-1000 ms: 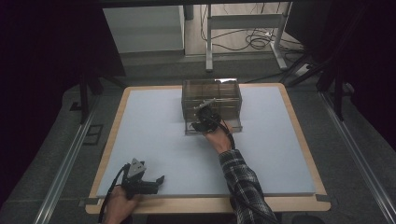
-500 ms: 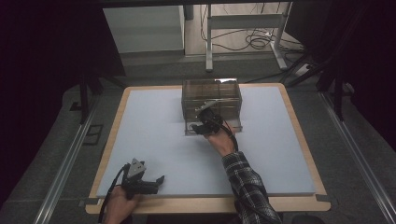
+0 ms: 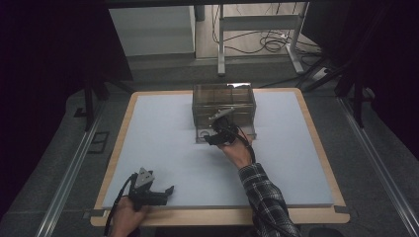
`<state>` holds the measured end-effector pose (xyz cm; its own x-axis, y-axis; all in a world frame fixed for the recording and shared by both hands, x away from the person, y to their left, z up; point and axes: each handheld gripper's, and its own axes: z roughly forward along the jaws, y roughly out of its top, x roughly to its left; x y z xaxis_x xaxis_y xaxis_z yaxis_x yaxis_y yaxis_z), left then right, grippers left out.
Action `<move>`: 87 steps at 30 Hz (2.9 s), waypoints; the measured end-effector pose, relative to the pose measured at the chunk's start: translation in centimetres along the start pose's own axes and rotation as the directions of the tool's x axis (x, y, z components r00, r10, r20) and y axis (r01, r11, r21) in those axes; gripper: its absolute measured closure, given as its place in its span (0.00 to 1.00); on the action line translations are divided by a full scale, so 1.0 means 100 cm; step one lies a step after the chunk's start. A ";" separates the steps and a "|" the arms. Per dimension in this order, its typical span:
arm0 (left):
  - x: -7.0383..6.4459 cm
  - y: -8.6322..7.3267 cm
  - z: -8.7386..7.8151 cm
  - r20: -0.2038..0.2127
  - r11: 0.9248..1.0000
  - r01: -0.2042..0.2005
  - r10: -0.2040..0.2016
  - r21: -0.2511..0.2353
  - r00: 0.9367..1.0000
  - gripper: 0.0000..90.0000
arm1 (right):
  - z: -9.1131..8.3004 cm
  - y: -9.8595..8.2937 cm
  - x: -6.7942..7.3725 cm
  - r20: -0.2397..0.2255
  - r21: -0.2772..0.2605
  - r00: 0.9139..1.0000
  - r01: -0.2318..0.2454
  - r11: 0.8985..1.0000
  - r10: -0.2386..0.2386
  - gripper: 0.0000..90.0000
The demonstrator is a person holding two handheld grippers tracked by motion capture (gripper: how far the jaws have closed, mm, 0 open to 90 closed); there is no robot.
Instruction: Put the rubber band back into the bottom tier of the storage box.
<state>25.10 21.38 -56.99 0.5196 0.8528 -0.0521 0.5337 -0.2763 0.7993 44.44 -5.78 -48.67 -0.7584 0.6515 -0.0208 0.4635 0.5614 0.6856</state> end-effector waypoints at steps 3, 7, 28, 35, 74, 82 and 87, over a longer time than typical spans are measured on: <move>0.000 0.000 0.000 0.000 1.000 0.000 0.000 0.000 1.000 0.00 | -0.002 -0.001 0.001 -0.004 -0.001 1.000 0.002 1.000 -0.002 0.44; 0.000 0.000 0.000 0.000 1.000 0.000 0.000 0.000 1.000 0.00 | -0.005 -0.003 0.002 -0.008 -0.005 1.000 0.005 1.000 -0.006 0.43; 0.000 0.000 0.000 -0.001 1.000 -0.001 0.001 0.001 1.000 0.00 | -0.024 -0.017 0.003 -0.017 -0.015 1.000 0.020 1.000 -0.020 0.36; 0.000 0.000 0.000 0.000 1.000 -0.001 0.001 0.001 1.000 0.00 | -0.031 -0.023 0.002 -0.018 -0.020 1.000 0.021 1.000 -0.021 0.34; 0.000 0.000 0.000 0.000 1.000 0.001 -0.001 0.001 1.000 0.00 | -0.071 -0.070 -0.014 -0.015 0.017 0.999 -0.031 0.999 0.031 0.26; 0.000 0.000 0.000 0.000 1.000 0.001 -0.001 0.001 1.000 0.00 | -0.075 -0.080 -0.016 -0.013 0.035 0.999 -0.036 0.999 0.036 0.24; 0.000 0.000 0.000 0.000 1.000 0.001 -0.001 0.001 1.000 0.00 | -0.078 -0.084 -0.016 -0.014 0.040 0.999 -0.040 0.998 0.041 0.23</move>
<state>25.09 21.37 -56.97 0.5192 0.8530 -0.0528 0.5346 -0.2760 0.7987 38.22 -15.50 -48.70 -0.7451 0.6667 0.0175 0.5116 0.5545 0.6564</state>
